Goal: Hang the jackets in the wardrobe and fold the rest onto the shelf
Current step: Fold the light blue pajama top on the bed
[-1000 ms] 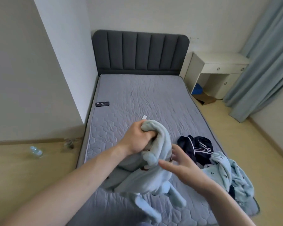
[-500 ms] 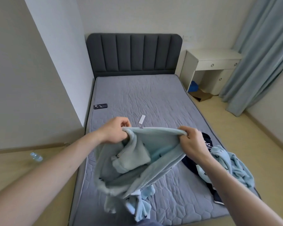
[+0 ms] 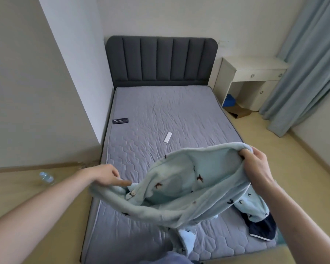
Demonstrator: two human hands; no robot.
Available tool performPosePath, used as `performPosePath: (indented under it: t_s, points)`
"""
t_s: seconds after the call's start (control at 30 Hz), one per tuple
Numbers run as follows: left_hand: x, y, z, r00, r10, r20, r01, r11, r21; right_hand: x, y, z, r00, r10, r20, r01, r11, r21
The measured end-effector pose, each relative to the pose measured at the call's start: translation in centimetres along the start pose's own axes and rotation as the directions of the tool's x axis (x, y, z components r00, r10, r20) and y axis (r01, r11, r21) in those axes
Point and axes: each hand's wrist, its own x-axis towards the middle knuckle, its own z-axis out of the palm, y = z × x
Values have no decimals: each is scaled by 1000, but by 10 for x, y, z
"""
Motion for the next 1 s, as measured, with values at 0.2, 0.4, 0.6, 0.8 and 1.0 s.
performPosePath:
  t_s: [0.2, 0.4, 0.6, 0.8, 1.0]
  points:
    - [10, 6, 21, 997, 56, -48, -53, 997, 48, 14, 47, -21, 988, -80, -134, 47, 972, -231]
    - [31, -9, 20, 905, -331, -269, 99, 776, -623, 1, 139, -53, 989, 124, -81, -148, 789, -597]
    - [39, -4, 41, 909, -353, -221, 92, 688, -720, -16, 178, -13, 923, 346, 171, -92, 629, -772]
    - [12, 68, -3, 898, 65, -436, -312, 791, -526, -8, 151, 42, 818, 411, 401, 60, 633, -772]
    - [-18, 135, -35, 826, 251, -505, -542, 600, -588, -16, 99, 127, 741, 244, 626, 18, 924, -381]
